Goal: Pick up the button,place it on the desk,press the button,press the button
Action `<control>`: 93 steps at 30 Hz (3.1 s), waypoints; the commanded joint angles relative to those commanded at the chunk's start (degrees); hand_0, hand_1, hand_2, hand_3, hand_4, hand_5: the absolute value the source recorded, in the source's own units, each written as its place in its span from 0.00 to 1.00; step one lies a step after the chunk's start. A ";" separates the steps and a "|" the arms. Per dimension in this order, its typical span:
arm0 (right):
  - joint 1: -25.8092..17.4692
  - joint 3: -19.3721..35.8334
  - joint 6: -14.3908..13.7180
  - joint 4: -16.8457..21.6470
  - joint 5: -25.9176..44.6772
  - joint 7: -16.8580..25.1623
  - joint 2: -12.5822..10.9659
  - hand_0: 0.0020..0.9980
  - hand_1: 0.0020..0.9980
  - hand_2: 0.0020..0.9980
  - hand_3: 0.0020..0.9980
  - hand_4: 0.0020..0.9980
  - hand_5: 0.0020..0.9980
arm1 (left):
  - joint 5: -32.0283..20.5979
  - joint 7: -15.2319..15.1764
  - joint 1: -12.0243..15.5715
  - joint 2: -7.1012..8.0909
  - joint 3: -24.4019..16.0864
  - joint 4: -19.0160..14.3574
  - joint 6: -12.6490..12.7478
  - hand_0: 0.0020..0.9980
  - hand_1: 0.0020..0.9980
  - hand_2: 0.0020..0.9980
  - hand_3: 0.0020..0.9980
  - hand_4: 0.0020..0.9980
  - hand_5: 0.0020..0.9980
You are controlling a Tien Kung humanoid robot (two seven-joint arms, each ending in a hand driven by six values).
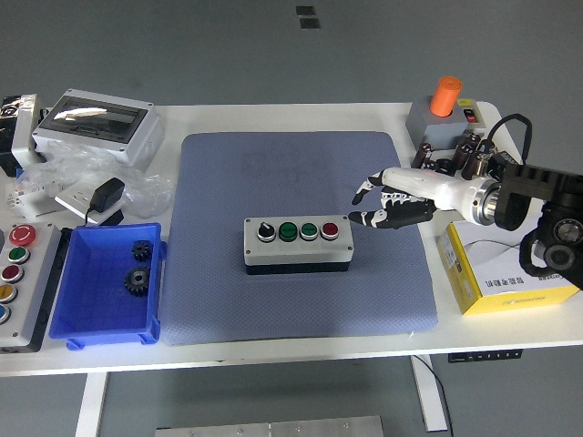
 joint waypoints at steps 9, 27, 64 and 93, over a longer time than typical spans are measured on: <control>-0.80 10.61 -4.22 -8.29 7.96 6.88 1.72 0.27 0.27 0.25 0.71 0.83 0.63 | 0.94 -0.08 -0.24 -0.11 -0.88 0.00 -0.03 0.63 0.63 0.55 0.64 0.62 0.17; -0.44 14.13 -22.39 -14.21 16.97 17.30 6.26 0.33 0.35 0.33 0.69 1.00 0.89 | 0.78 0.25 -0.11 0.15 -1.01 0.00 0.24 0.63 0.63 0.55 0.64 0.63 0.16; -1.12 10.11 -34.29 -10.13 17.43 22.77 8.81 0.59 0.64 0.71 0.75 0.50 1.00 | 0.74 -0.09 -0.23 -0.03 -0.90 0.00 -0.22 0.63 0.63 0.56 0.65 0.64 0.18; -9.54 14.09 -38.36 -5.73 11.73 22.49 12.03 0.81 0.77 0.80 0.84 1.00 0.92 | 0.68 0.20 -0.18 -0.30 -0.39 0.00 -0.56 0.63 0.63 0.56 0.66 0.67 0.22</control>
